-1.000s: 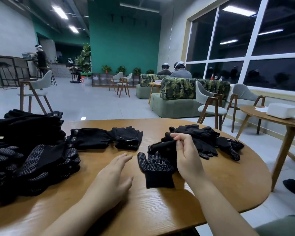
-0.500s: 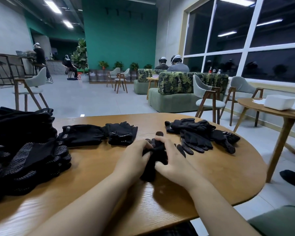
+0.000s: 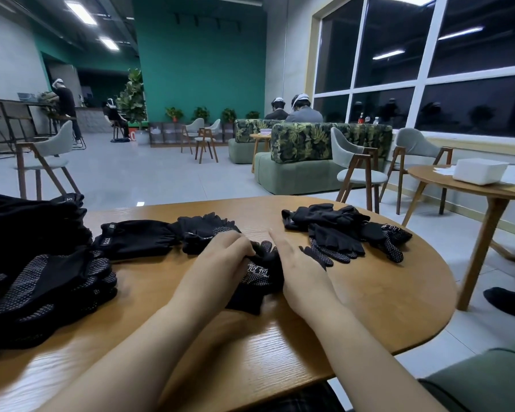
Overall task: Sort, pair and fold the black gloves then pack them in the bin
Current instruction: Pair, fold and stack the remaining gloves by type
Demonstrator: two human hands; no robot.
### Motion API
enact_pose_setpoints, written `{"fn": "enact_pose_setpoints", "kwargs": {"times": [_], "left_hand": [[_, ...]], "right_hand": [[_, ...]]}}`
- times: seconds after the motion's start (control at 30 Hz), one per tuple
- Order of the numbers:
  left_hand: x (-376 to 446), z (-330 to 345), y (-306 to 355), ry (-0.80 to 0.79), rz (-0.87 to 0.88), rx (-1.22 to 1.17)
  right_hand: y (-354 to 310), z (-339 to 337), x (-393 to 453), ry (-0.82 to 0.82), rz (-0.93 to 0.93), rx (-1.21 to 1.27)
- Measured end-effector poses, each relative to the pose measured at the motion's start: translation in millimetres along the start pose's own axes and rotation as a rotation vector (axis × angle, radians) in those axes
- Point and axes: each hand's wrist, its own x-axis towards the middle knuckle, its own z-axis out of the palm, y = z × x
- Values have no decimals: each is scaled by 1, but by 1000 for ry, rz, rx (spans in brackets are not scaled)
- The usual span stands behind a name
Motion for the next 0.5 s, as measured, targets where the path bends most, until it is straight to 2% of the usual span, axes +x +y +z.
{"fn": "enact_pose_setpoints", "kwargs": {"times": [0.1,0.17,0.27,0.33,0.4,0.5], "left_hand": [[-3,-22,-9,90,-43,-10],[-8,-38,-14,114,-82,15],[-21,-58,-17,141,-104,54],[-29,-68,-17,145,-139,49],[-36,-77,-17,146,-171,72],[-42,-88,-17,120,-209,117]], "right_hand": [[10,-2,2,-34,147,25],[14,1,2,-29,176,59],[9,9,3,-34,86,16],[0,10,3,20,-23,12],[-13,10,3,70,-149,89],[-40,12,-1,-5,-254,334]]}}
